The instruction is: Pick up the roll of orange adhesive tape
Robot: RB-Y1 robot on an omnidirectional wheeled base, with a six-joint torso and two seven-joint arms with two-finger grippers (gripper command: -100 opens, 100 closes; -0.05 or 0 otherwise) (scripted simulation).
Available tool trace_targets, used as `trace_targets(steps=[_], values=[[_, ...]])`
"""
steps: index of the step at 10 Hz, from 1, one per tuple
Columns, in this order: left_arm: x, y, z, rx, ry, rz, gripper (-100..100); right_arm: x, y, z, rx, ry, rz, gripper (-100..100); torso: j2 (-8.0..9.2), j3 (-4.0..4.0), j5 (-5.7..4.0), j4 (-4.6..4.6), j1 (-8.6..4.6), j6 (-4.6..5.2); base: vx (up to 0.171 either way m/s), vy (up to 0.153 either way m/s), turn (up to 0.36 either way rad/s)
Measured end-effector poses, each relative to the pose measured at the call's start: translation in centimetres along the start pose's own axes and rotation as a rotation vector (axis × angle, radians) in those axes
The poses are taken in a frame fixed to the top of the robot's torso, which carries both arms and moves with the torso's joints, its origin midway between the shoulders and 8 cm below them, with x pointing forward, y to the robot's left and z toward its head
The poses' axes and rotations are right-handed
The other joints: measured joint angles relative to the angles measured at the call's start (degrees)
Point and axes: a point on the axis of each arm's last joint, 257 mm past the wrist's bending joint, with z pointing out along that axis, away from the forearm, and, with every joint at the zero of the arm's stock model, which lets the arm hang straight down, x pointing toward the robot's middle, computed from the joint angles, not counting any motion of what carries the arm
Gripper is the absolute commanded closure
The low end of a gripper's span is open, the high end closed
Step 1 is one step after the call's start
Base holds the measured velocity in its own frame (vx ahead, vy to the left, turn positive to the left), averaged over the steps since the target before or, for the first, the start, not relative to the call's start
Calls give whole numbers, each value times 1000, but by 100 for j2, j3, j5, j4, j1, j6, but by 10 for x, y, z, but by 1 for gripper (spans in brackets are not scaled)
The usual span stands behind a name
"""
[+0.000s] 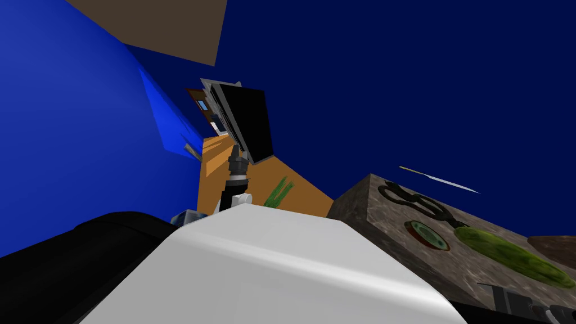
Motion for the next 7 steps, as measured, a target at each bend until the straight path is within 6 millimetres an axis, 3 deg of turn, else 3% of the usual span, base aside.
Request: trace_targets(steps=[5, 7], values=[[0, 0, 0, 0, 0, 0, 0, 0, 0, -1, 2, 2, 0, -100, 7, 5, 2, 2, 6, 0, 11, 9, 7], [0, 0, 0, 0, 0, 0, 0, 5, -7, -5, 15, 13, -8, -100, -22, -12, 8, -4, 24, -8, 92, 6, 193]])
